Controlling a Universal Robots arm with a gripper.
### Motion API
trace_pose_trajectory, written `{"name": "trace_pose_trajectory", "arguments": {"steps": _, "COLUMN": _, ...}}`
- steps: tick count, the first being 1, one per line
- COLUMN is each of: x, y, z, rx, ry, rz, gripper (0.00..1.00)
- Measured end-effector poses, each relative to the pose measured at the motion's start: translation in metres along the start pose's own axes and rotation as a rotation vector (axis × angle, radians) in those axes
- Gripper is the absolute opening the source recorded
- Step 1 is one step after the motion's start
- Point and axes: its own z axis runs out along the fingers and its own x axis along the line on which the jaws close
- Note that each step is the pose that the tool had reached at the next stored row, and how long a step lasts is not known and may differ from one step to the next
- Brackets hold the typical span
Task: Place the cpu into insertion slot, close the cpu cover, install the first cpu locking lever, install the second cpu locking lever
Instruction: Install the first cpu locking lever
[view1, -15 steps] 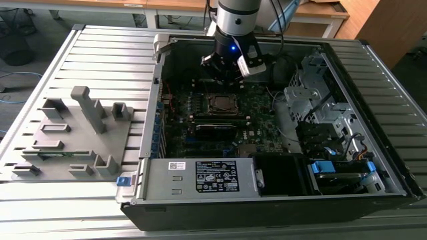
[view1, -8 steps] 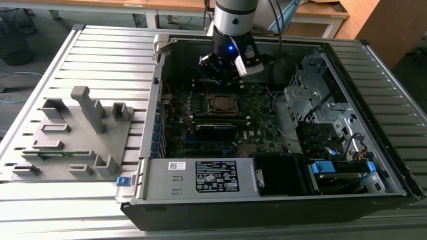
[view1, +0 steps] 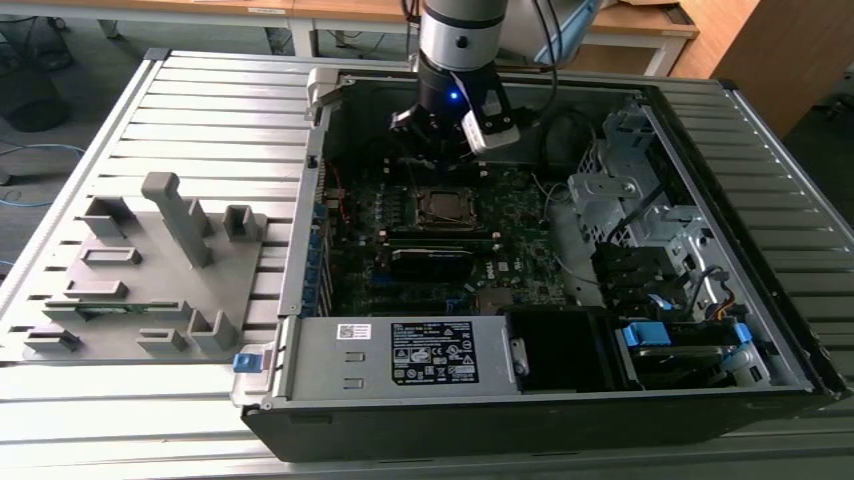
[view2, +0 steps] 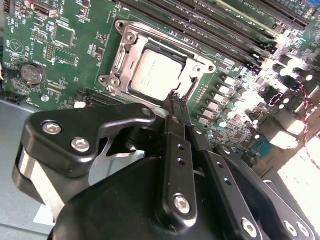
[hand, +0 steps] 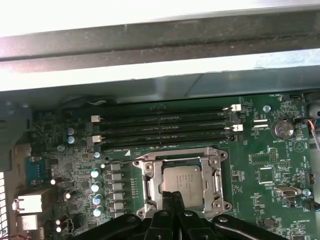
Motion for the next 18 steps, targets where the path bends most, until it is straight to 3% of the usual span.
{"name": "trace_pose_trajectory", "arguments": {"steps": 18, "x": 0.0056, "y": -0.0006, "z": -0.0004, "rx": 0.0004, "ry": 0.0002, "rz": 0.000, "gripper": 0.11}}
